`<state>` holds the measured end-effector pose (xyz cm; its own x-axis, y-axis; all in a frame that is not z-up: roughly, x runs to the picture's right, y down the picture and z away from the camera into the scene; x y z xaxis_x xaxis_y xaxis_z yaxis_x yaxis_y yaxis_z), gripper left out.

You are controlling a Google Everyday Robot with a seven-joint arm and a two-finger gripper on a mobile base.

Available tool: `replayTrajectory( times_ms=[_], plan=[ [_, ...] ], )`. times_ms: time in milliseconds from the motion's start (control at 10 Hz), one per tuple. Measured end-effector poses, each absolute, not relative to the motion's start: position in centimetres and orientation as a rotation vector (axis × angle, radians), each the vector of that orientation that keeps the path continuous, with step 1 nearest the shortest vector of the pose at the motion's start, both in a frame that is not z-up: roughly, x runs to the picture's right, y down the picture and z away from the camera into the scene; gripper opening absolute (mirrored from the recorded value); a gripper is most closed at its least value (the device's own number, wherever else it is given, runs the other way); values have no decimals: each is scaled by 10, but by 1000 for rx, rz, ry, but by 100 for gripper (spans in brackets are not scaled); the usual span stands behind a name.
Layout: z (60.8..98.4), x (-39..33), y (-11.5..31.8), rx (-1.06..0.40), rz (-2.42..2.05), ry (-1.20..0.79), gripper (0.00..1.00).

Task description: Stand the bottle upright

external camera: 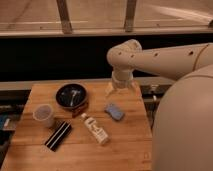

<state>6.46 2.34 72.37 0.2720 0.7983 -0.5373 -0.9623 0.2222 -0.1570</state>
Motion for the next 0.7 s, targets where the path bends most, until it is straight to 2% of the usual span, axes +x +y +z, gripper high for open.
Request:
replayTrajectory(
  times_ms=[400, 700],
  plan=[
    [714, -8, 31, -579, 1107, 260, 80],
    [711, -70, 46, -578, 961, 171, 80]
  ],
)
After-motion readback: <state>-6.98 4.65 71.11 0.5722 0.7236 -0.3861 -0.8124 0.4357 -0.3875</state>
